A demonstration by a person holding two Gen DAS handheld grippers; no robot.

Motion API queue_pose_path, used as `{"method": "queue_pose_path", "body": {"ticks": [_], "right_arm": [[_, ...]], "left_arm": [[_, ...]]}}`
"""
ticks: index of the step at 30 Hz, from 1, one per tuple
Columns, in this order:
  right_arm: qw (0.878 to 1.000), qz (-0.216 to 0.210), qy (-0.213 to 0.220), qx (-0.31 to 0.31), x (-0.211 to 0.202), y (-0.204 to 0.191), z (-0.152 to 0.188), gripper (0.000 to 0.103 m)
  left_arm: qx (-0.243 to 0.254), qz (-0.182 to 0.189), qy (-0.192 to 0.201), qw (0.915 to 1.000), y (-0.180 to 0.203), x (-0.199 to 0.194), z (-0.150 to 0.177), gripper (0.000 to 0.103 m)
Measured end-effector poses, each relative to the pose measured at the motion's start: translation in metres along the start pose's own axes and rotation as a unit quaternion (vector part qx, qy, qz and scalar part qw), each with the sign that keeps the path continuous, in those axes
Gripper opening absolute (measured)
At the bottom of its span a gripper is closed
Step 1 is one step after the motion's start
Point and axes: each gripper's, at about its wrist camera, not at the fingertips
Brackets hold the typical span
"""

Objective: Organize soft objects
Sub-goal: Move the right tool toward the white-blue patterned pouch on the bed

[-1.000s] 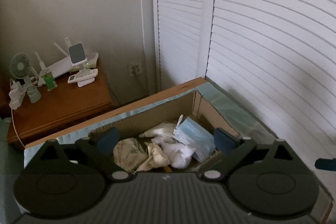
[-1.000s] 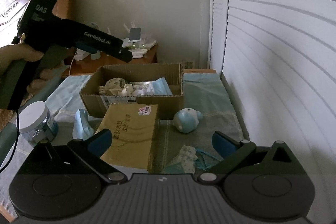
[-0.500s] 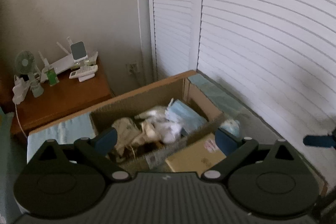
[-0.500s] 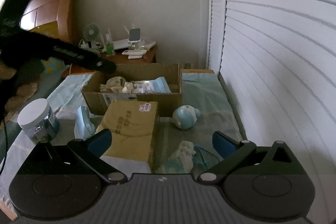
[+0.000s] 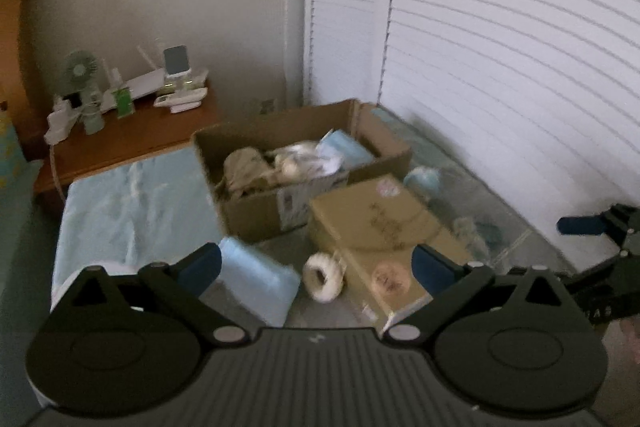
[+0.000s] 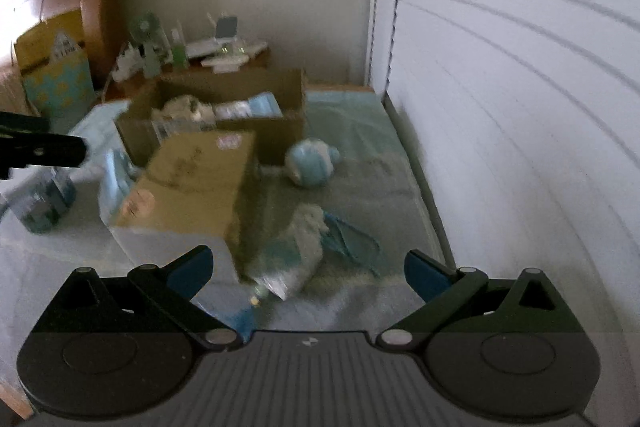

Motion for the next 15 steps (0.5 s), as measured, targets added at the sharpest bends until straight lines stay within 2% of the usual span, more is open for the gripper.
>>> {"method": "queue_pose_path", "body": {"ticks": [3, 8, 15], "right_arm": [[1.000, 0.015, -0.016, -0.016, 0.006, -0.001, 0.009, 0.103], [0.999, 0.015, -0.036, -0.029, 0.020, -0.005, 0.022, 0.103], [0.997, 0.012, -0.054, -0.049, 0.044, -0.014, 0.034, 0.103]], "left_arm": [[0.005, -0.015, -0.001, 0.9999, 0.000, -0.004, 0.014, 0.101], [0.016, -0.031, -0.013, 0.9993, 0.000, 0.001, 0.032, 0.101], [0.014, -0.034, -0.033, 0.9988, -0.005, 0.013, 0.045, 0.101]]}}
Point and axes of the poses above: each gripper's, at about its wrist camera, not at the fingertips, and x roughly the way its jaws point, y to its right, z to its underside, and after that the axes turned 11 degrees about y, right-handed
